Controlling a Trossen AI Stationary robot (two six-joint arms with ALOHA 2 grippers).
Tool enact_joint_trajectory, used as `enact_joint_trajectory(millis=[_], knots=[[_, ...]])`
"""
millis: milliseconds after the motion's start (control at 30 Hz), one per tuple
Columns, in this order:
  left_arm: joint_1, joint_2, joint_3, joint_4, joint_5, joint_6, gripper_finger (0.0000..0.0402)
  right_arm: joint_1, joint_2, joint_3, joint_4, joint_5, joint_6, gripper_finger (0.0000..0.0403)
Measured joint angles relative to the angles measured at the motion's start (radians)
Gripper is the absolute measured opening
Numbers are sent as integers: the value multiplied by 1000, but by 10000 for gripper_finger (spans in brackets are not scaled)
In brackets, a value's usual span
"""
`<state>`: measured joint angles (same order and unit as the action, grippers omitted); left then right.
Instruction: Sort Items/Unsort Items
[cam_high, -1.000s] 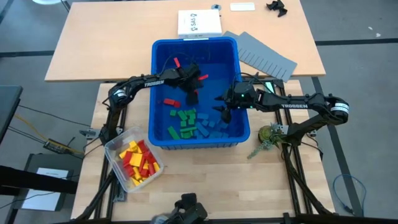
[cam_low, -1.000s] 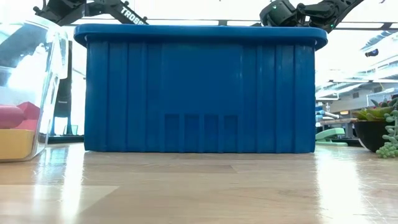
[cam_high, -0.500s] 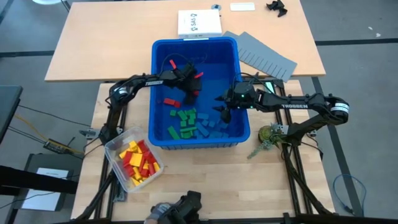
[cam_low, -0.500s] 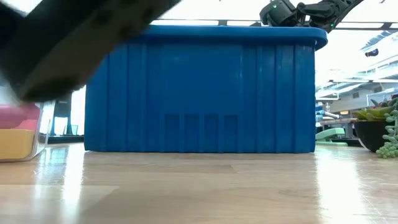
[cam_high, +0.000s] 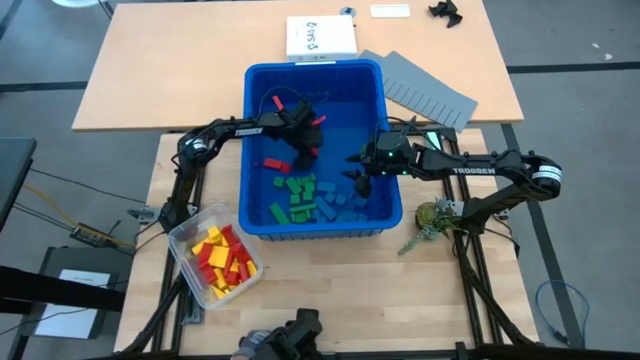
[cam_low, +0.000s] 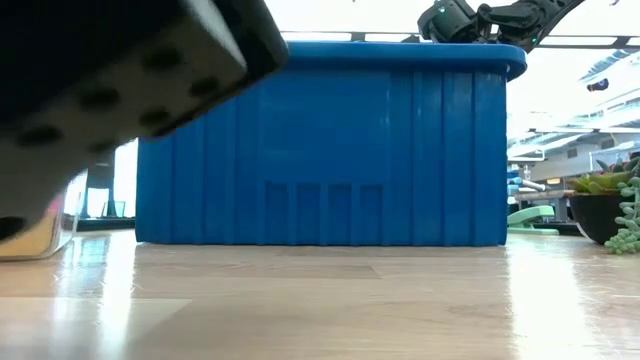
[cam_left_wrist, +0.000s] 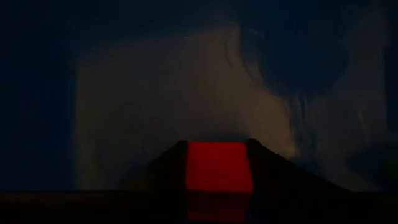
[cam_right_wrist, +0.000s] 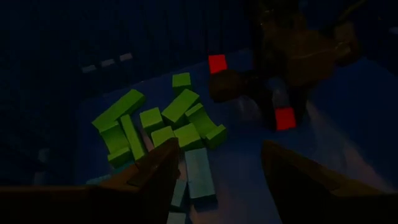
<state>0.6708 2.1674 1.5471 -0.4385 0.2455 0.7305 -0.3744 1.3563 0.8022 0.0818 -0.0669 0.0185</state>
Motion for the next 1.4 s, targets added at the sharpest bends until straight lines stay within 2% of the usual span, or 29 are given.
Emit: enact_joint_trajectory(millis=[67, 300, 400, 633, 767, 1067, 1233, 1400], knots=[[-3, -1, 0, -2, -2, -16, 143, 0, 0, 0, 0, 0, 0, 229], [-36, -41, 9, -28, -114, -106, 143, 0, 0, 0, -1, 0, -5, 229], [-40, -87, 16, -31, -117, -139, 143, 0, 0, 0, -2, 0, -14, 229], [-53, -256, 20, -39, -127, -245, 148, 0, 0, 0, -3, 0, -25, 229], [-72, -379, 22, -51, -169, -298, 149, 0, 0, 0, -3, 0, -30, 229], [-161, -604, 19, -209, -225, -404, 150, -1, 0, 0, -2, -1, -30, 229], [-226, -733, -41, -279, -307, -498, 151, -1, 0, 0, -2, -1, -30, 229], [-296, -899, -176, -297, -408, -615, 151, -1, 0, 0, -2, -1, -39, 229]])
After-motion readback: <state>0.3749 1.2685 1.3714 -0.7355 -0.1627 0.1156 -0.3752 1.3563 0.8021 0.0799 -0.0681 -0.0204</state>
